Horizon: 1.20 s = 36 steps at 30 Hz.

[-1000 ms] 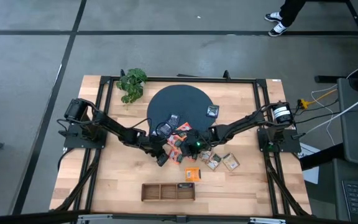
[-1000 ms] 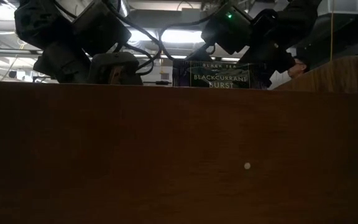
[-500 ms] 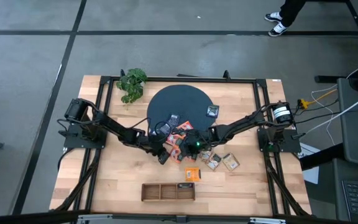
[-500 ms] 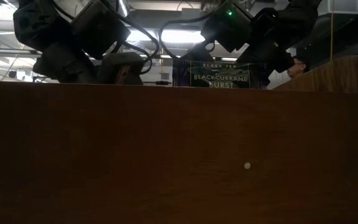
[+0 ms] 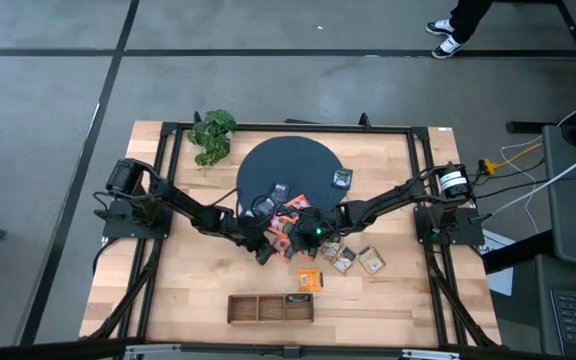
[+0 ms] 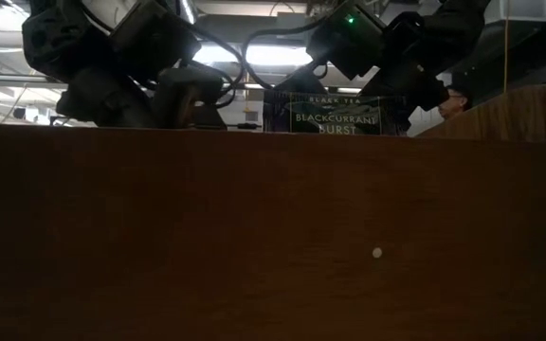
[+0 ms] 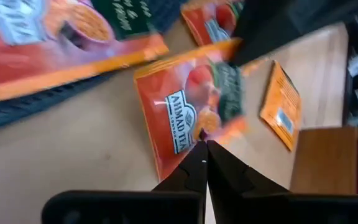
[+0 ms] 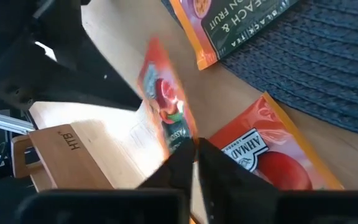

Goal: Pick & Place Tea
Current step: Put the orange tea bag into the middle section of the wooden organizer

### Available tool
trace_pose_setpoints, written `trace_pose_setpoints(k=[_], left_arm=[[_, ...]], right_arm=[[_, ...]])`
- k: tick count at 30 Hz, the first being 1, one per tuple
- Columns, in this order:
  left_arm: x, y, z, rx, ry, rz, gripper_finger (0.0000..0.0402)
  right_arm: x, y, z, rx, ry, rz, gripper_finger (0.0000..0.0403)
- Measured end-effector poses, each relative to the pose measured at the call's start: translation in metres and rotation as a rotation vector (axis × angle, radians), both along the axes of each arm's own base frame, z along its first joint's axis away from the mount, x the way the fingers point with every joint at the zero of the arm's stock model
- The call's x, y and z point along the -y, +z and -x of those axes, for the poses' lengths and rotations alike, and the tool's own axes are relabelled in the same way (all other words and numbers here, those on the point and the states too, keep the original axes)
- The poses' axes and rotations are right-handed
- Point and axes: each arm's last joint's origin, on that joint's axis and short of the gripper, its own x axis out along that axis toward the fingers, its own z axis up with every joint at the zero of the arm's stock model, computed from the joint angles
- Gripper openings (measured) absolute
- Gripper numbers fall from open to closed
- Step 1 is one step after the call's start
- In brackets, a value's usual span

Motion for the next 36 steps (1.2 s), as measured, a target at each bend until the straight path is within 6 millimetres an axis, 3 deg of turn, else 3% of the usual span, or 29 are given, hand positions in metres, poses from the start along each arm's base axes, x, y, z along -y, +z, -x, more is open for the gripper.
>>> trace_pose_setpoints(k=[5,11,16,22,28,33,36], left_arm=[[0.001,0.007,0.003,0.007,-0.140,0.055,0.0003],[-0.008,0.037,0.004,0.121,-0.254,0.130,0.0004],[-0.021,0.068,0.011,0.225,-0.288,0.065,0.0004],[-0.044,0.090,0.032,0.184,-0.261,-0.018,0.0004],[-0.061,0.106,0.054,0.166,-0.253,-0.097,0.0004],[-0.069,0.114,0.057,0.203,-0.223,-0.119,0.0008],[-0.073,0.114,0.057,0.205,-0.210,-0.125,0.0026]], right_arm=[[0.000,0.000,0.000,0.003,0.010,0.010,0.0010],[0.002,0.001,-0.001,0.029,0.084,0.015,0.0006],[0.001,0.008,-0.007,0.084,0.157,0.044,0.0004],[-0.001,0.033,-0.024,0.111,0.257,0.140,0.0003],[-0.003,0.077,-0.044,0.131,0.375,0.253,0.0002],[0.005,0.112,-0.056,0.159,0.386,0.351,0.0002],[0.012,0.121,-0.058,0.144,0.378,0.381,0.0002]])
